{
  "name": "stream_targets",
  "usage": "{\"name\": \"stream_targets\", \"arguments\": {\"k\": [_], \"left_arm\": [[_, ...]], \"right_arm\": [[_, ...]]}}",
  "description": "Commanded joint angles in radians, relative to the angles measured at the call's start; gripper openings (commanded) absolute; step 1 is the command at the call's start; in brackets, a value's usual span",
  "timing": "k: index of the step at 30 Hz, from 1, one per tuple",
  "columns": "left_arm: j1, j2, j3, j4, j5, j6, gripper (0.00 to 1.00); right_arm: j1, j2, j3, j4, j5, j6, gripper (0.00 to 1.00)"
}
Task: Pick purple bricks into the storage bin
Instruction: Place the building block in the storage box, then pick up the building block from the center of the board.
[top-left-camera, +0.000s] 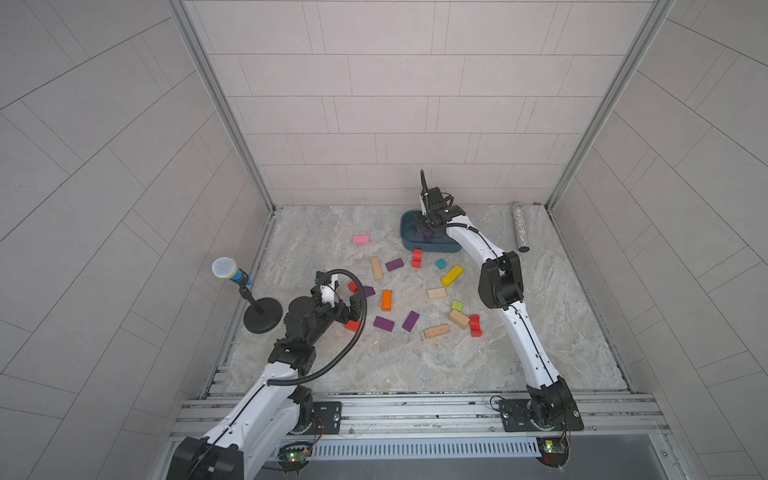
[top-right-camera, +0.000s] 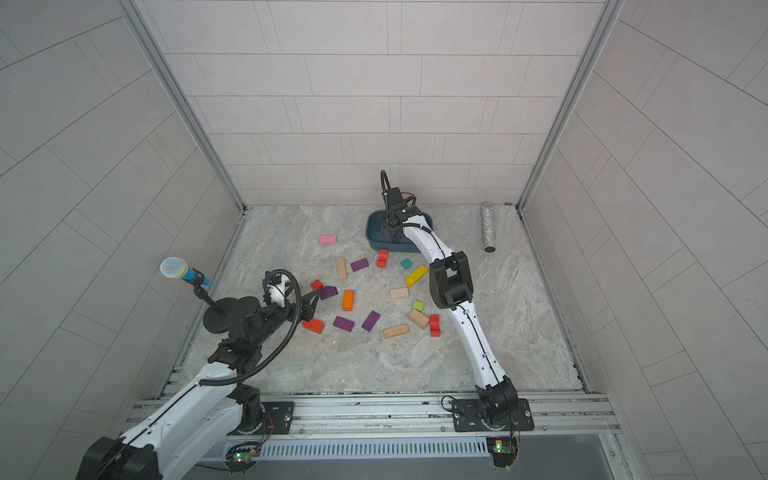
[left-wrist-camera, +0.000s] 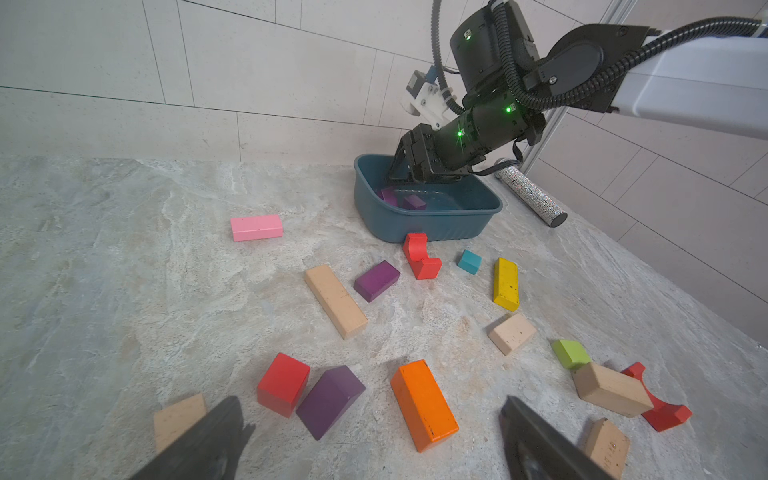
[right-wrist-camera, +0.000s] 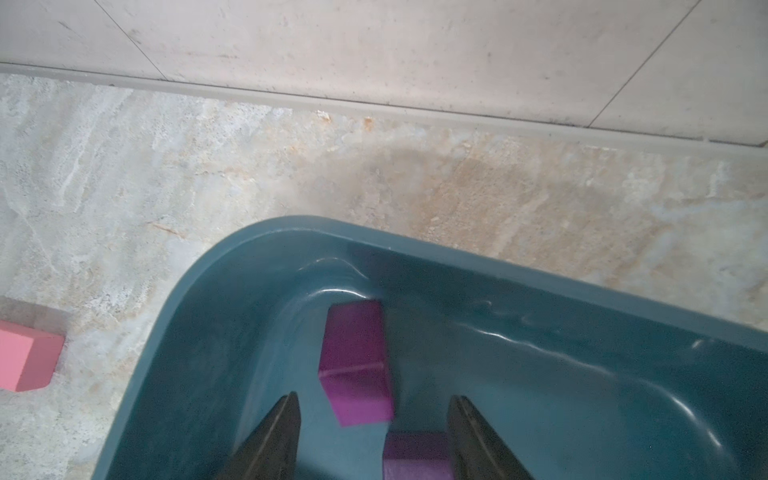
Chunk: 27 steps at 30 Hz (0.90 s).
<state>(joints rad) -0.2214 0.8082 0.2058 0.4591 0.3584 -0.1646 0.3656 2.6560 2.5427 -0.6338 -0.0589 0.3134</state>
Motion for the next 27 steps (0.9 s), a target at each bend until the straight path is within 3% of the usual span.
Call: {"name": "stream_targets", "arguments": {"k": [1,6,12,16,27], "left_arm": [[-0.005,-0.005,0.028,0.016,0.013,0.007,1.00],[-0.005,-0.006,0.028,0.017,0.015,0.005,1.00],[-0.004,-0.011,0.028,0.015,0.016,0.005,1.00],[-0.007,-0.014,0.029,0.012,0.017,0.003,1.00],[-0.008,-0.017,0.030,0.008,0.018,0.000,1.00]], "right_arm": [[0.012,-0.032,0.016,-0.041,0.027,-0.032,0.61],[0.075,-0.105,0.000,-0.080,0.084,-0.153,0.60],[0.168,-0.255,-0.164,-0.061,0.048,-0.230,0.59],[0.253,-0.335,-0.296,-0.027,0.112,-0.300,0.70],[0.279,-0.339,-0.393,-0.076,0.067,-0.186,0.86]]}}
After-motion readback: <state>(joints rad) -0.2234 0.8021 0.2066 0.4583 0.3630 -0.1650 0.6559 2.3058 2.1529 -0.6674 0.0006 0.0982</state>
